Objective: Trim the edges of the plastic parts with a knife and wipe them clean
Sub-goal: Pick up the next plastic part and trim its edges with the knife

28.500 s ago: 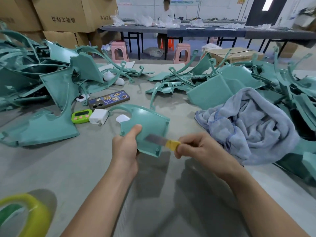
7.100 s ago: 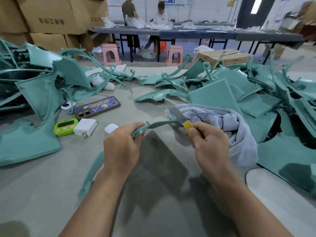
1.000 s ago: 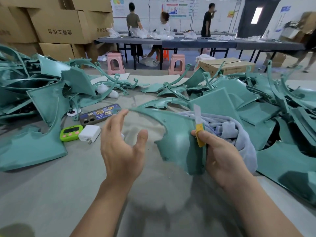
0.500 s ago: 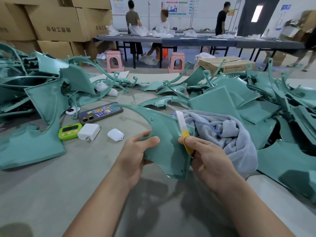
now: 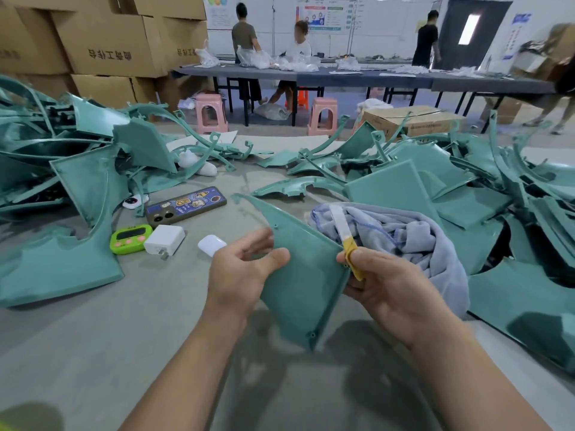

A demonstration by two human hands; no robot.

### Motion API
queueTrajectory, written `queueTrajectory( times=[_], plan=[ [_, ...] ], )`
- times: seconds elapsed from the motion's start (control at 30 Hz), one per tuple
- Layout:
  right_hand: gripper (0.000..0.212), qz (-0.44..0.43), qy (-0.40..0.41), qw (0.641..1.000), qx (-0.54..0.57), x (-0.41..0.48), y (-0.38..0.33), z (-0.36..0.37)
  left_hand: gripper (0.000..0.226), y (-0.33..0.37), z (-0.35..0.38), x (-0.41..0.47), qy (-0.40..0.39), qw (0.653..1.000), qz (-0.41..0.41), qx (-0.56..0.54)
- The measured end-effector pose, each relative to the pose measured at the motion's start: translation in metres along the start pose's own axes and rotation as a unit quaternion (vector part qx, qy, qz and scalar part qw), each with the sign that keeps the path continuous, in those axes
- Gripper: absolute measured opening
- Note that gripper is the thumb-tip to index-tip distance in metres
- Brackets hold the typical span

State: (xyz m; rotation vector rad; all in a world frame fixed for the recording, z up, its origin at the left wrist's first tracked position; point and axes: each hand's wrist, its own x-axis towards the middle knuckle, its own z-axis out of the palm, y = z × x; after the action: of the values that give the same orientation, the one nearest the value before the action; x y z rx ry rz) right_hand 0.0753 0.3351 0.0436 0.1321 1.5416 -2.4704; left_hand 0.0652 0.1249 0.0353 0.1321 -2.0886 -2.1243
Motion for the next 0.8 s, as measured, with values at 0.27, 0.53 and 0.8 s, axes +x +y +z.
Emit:
queueTrajectory(
  times=[0.27, 0.53, 0.8],
  plan=[
    [0.019, -0.134, 0.008, 0.987, 0.093, -0.002, 0.023, 0.027, 0.089, -0.006, 0.025, -0.026, 0.026, 0.83, 0.305, 0.467],
    [0.02, -0.108, -0.131, 0.985, 0.027, -0.013, 0.02, 0.03, 0.099, -0.017, 0.028, -0.026, -0.03, 0.887, 0.245, 0.391],
    [0.019, -0.148, 0.035, 0.988, -0.034, -0.005, 0.007, 0.012, 0.015, -0.015, 0.011, 0.0, 0.086, 0.965, 0.227, 0.104]
  ],
)
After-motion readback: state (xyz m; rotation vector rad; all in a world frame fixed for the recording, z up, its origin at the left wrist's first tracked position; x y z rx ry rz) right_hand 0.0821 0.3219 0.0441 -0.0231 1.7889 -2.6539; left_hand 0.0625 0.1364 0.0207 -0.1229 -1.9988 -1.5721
